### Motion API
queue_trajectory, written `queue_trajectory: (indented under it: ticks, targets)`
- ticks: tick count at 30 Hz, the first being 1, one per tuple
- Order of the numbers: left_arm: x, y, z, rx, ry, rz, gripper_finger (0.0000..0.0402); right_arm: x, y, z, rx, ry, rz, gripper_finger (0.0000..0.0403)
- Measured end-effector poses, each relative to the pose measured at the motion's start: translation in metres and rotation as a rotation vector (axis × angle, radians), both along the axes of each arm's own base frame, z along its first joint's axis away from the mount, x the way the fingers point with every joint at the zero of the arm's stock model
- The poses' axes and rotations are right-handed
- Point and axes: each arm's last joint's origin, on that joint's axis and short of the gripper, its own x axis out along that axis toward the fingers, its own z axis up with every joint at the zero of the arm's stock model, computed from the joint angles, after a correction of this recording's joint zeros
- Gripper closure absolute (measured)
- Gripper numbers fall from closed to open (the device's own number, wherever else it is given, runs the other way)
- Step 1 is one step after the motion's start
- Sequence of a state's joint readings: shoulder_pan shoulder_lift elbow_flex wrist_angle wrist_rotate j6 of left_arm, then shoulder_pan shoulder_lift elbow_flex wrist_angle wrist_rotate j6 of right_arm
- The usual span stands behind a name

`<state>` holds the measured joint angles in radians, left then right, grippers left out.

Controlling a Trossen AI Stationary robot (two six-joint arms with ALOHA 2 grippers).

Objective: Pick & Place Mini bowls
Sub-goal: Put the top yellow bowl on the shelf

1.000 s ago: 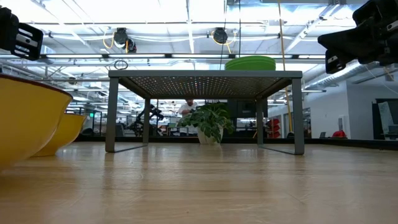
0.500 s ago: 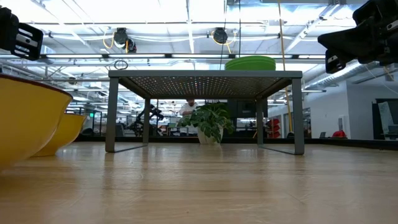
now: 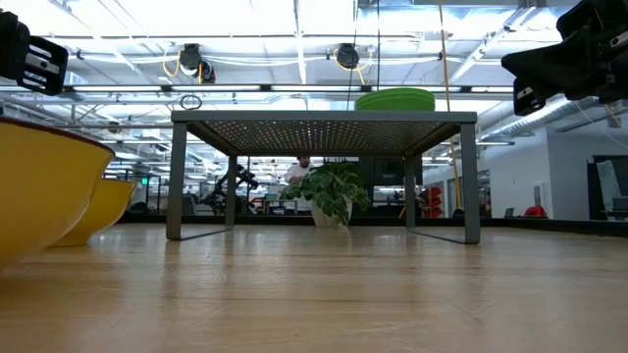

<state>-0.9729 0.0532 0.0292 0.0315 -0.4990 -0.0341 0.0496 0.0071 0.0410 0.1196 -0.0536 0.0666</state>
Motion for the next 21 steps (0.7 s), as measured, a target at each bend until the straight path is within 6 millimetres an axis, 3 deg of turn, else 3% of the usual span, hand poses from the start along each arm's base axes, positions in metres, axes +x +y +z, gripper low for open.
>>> queue_trajectory:
  ticks: [8, 21]
  targets:
    - [0.000, 0.000, 0.001, -0.007, -0.004, 0.000, 0.0249, 0.000, 0.000, 0.000, 0.000, 0.000, 0.000, 0.0403]
    - [-0.001, 0.002, 0.021, -0.166, -0.143, 0.003, 0.0249, 0.000, 0.000, 0.000, 0.000, 0.000, 0.000, 0.0403]
